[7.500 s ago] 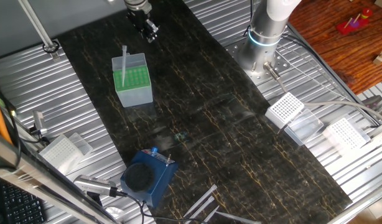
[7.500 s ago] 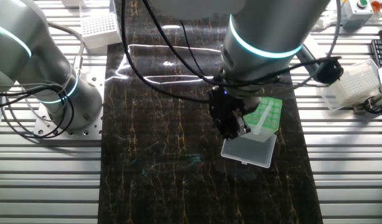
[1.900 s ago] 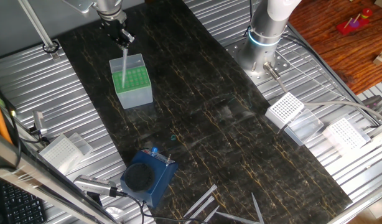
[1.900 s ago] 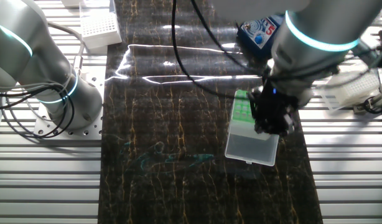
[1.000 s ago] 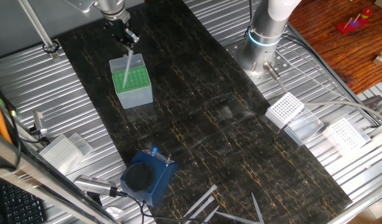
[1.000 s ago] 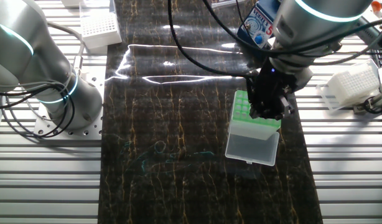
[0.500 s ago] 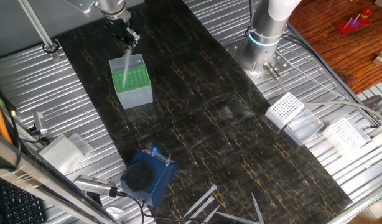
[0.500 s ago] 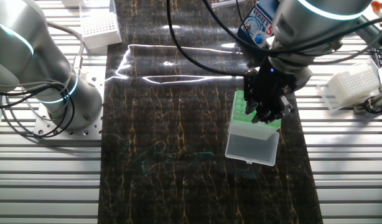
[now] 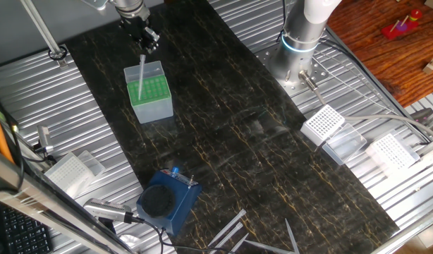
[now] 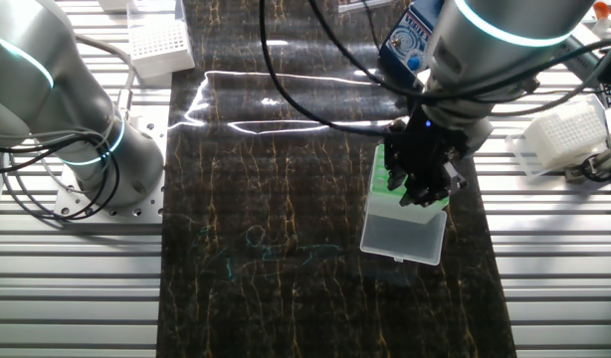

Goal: Insert a large pipette tip into the holder for large pipette tips

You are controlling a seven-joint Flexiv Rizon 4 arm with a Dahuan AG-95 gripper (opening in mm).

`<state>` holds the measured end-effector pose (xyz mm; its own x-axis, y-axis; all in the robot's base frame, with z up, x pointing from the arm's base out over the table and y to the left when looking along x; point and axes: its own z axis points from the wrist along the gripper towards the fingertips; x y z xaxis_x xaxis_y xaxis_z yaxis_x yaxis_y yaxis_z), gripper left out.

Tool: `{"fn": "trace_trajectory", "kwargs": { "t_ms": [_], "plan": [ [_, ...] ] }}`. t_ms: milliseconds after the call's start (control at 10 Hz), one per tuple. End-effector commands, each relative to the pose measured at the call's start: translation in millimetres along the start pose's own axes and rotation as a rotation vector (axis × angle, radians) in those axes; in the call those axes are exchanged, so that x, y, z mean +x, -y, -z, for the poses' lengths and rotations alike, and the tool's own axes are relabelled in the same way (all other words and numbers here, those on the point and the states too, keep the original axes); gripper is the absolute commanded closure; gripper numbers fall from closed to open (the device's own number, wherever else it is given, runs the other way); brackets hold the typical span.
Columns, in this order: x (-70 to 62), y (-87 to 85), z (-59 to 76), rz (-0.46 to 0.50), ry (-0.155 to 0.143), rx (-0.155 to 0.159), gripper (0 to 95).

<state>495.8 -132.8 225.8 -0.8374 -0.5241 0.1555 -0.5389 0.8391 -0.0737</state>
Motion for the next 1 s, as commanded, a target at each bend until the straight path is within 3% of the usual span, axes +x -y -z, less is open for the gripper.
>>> {"fn": "trace_trajectory", "kwargs": {
  "t_ms": [100,1000],
  "plan": [
    [-5.4,2.3,-4.8,0.04,0.02,0.014,76.0],
    [-11.1,1.9,-9.0,0.052,0.029,0.035,76.0]
  ]
}}
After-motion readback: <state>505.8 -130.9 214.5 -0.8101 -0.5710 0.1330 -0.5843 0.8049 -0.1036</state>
